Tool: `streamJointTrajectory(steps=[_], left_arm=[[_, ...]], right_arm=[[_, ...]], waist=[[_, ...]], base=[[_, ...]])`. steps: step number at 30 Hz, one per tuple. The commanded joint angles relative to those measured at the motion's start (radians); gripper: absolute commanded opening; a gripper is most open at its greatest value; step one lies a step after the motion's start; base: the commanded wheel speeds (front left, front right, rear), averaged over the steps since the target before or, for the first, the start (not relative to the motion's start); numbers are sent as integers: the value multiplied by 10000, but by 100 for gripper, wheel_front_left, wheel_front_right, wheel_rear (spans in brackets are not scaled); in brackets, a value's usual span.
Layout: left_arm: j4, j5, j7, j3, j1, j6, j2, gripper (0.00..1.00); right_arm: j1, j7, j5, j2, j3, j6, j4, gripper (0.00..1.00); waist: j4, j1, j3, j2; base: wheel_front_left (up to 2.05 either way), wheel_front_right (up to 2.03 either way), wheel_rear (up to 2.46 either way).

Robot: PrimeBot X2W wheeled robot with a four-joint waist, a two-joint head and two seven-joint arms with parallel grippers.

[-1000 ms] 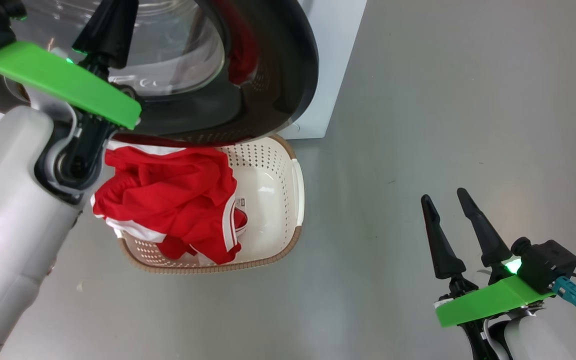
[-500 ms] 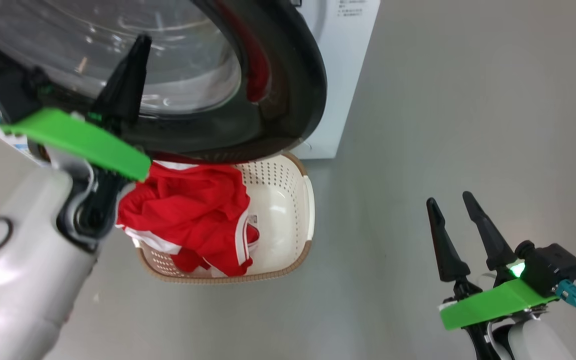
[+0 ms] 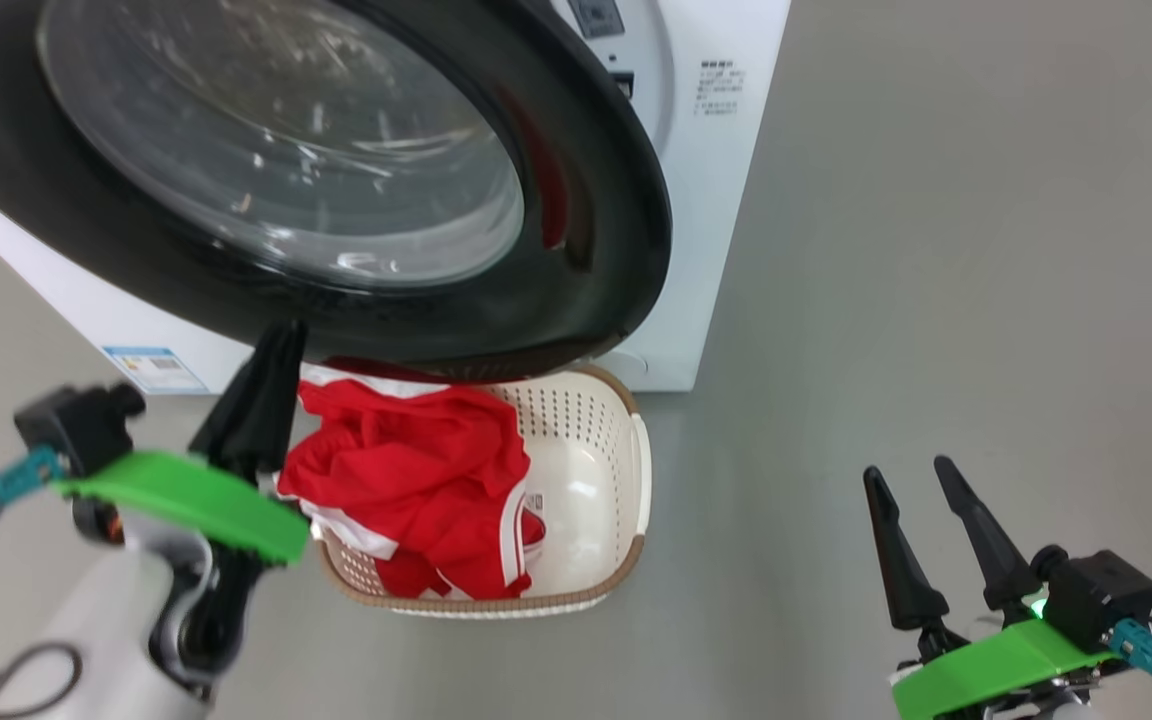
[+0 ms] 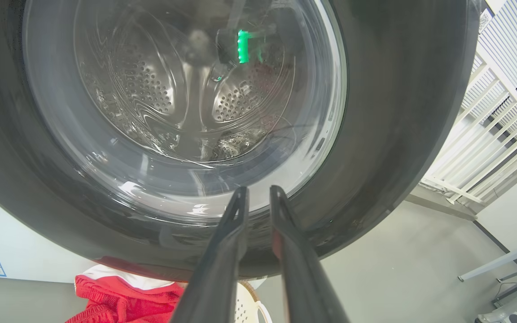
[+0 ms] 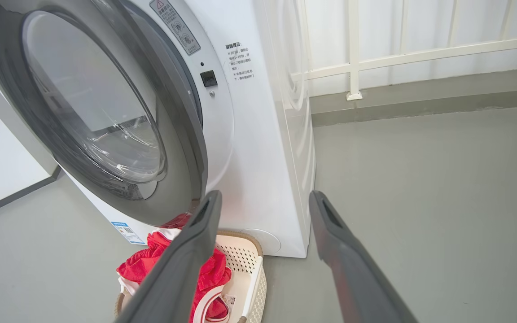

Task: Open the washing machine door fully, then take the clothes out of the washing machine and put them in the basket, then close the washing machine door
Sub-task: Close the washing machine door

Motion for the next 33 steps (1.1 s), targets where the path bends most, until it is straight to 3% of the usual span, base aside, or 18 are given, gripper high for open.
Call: streamJointTrajectory(steps=[1, 6, 10, 12, 21, 33], left_arm=[[-274, 204, -80, 510, 81, -56, 283, 24], [-438, 908, -80, 1053, 1106, -56, 239, 48], [-616, 1461, -80, 1690, 2001, -56, 137, 88], [-684, 1837, -80, 1998, 2424, -56, 104, 100], [-1053, 3500, -80, 3252, 4088, -56, -216, 100], [-2389, 5573, -80, 5173, 5842, -56, -1074, 100]], right_arm=[[43, -65, -102, -35, 172, 63, -196, 100], [322, -65, -153, -35, 117, 63, -202, 100], [574, -65, -189, -35, 18, 63, -219, 100], [699, -65, -200, -35, -23, 63, -223, 100], [1123, -65, -228, -35, -107, 63, -282, 100], [1596, -65, -269, -35, -382, 63, -382, 100]], waist=[[104, 0, -310, 0], [78, 0, -607, 0], [-3, 0, -833, 0], [-60, 0, -937, 0], [-407, 0, -1243, 0], [-698, 0, -1533, 0]], base=[[0, 0, 0], [0, 0, 0], [0, 0, 0], [0, 0, 0], [0, 0, 0], [0, 0, 0]])
